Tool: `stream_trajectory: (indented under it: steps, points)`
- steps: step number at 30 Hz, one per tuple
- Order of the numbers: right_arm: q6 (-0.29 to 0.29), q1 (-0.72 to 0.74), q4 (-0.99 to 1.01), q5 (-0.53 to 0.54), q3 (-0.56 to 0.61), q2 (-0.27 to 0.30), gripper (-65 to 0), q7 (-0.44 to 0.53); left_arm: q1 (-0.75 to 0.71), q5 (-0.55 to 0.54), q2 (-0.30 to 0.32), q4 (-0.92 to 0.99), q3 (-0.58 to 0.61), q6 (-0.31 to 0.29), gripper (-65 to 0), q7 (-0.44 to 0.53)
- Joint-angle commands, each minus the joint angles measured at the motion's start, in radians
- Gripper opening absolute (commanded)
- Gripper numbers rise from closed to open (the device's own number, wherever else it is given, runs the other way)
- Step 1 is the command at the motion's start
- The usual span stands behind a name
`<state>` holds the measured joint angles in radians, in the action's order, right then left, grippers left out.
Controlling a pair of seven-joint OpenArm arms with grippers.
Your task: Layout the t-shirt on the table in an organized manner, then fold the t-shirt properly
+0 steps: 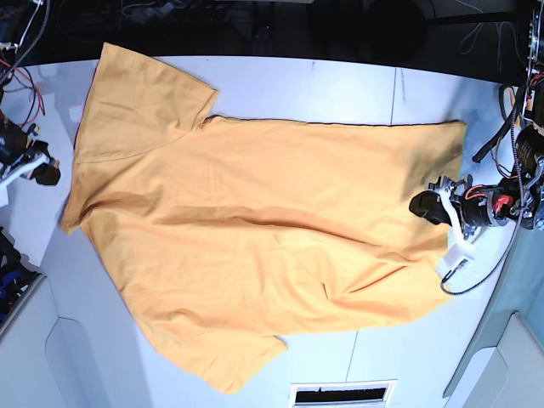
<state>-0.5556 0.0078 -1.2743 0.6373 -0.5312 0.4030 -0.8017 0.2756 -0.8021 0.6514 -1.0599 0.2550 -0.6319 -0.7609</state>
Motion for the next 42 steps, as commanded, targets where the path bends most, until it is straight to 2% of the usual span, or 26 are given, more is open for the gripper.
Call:
stream_trajectory:
  steps: [1,2,6,8,12,15,20,24,29,34,42]
  points:
    - [-0.009,-0.016,-0.023,0.026,-0.019,0.024,-65.0,0.003,0.007,-0.036,0.031,-0.014,-0.018,-0.012,-36.1,0.003]
    - [-0.009,-0.042,-0.024,0.026,-0.035,0.024,-65.0,-0.005,-0.012,-0.055,0.036,-0.014,-0.03,-0.025,-36.1,-0.007]
    - [-0.008,-0.142,-0.023,0.051,-0.098,0.024,-41.7,-0.018,-0.081,-0.156,0.039,-0.014,-0.132,-0.066,-35.7,-0.058]
    - [-0.009,-0.189,-0.023,0.069,-0.106,0.024,-38.0,-0.021,-0.113,-0.167,0.039,-0.014,-0.198,-0.066,-34.3,-0.06]
    - [-0.01,-0.255,-0.023,0.089,-0.096,0.017,-38.0,-0.022,-0.163,-0.166,0.039,-0.014,-0.313,-0.066,-31.8,-0.061]
    - [-0.025,-0.272,-0.023,0.127,-0.083,0.009,-38.0,-0.045,-0.183,-0.171,0.039,-0.014,-0.362,-0.066,-31.8,-0.098]
    - [-0.027,-0.271,-0.024,0.159,-0.061,-0.014,-38.1,-0.071,-0.199,-0.124,0.039,-0.014,-0.368,-0.066,-31.8,-0.112]
    - [-0.031,-0.269,-0.024,0.162,-0.051,-0.042,-38.1,-0.086,-0.198,-0.069,0.039,-0.014,-0.368,-0.011,-31.8,-0.111]
    - [-0.035,-0.272,-0.024,0.174,0.031,-0.043,-38.1,-0.094,-0.198,-0.004,0.033,-0.014,-0.367,-0.006,-31.8,-0.116]
    - [-0.034,-0.272,-0.024,0.182,0.122,-0.045,-38.1,-0.093,-0.195,0.059,0.031,-0.014,-0.367,0.041,-31.8,-0.119]
    - [-0.035,-0.269,-0.029,0.194,0.134,-0.077,-38.1,-0.093,-0.257,0.063,0.031,-0.008,-0.367,0.043,-31.9,-0.121]
